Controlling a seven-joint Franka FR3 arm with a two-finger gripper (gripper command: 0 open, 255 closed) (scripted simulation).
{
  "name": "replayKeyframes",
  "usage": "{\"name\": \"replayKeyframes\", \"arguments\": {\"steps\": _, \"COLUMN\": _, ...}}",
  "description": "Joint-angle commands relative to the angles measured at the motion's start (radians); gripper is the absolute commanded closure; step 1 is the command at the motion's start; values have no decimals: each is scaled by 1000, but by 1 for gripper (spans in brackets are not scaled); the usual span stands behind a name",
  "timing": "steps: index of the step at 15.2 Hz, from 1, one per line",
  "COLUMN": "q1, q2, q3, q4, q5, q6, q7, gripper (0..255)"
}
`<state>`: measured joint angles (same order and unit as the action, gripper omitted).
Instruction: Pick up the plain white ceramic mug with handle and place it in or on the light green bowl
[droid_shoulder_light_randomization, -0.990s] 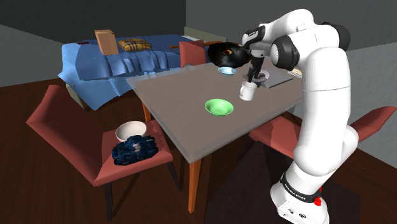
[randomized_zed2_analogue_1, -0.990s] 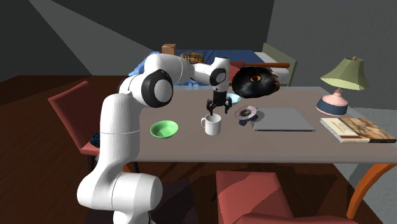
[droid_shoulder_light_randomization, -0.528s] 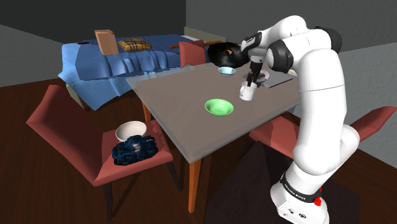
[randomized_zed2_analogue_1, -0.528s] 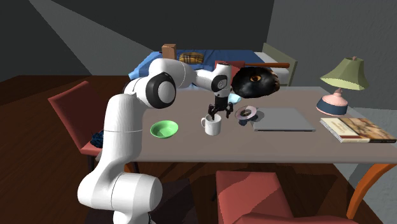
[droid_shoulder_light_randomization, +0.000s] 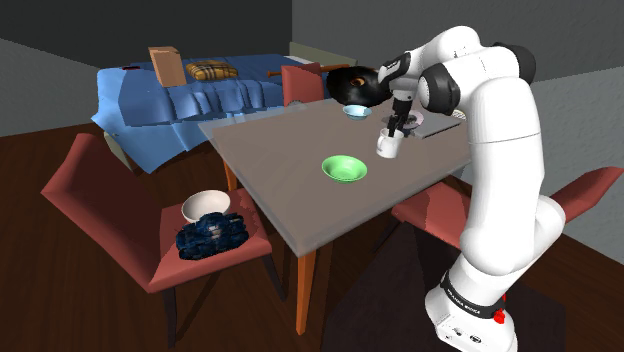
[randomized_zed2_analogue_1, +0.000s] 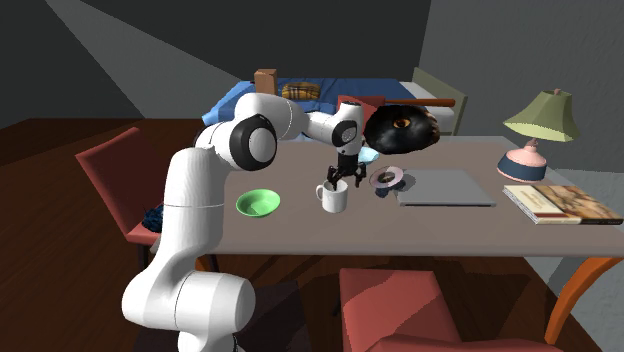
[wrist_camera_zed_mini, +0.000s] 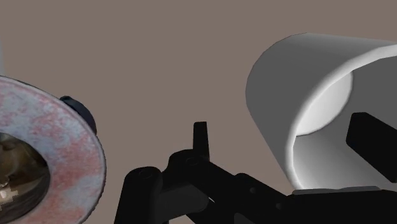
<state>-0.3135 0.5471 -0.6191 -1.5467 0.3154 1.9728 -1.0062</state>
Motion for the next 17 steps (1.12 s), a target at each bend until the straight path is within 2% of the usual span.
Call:
{"name": "replayKeyframes", "arguments": {"steps": 1, "q1": 0, "q2": 0, "q3": 0, "q4": 0, "q5": 0, "q6": 0, "q7": 0, "gripper": 255}}
{"name": "replayKeyframes", "arguments": {"steps": 10, "q1": 0, "q2": 0, "q3": 0, "q4": 0, "q5": 0, "q6": 0, "q7": 0, "gripper": 255}}
{"name": "replayKeyframes", "arguments": {"steps": 17, "q1": 1, "q2": -28, "q3": -12, "q4": 55, "q5": -20, "q6": -78, "q7": 13, "gripper": 255}}
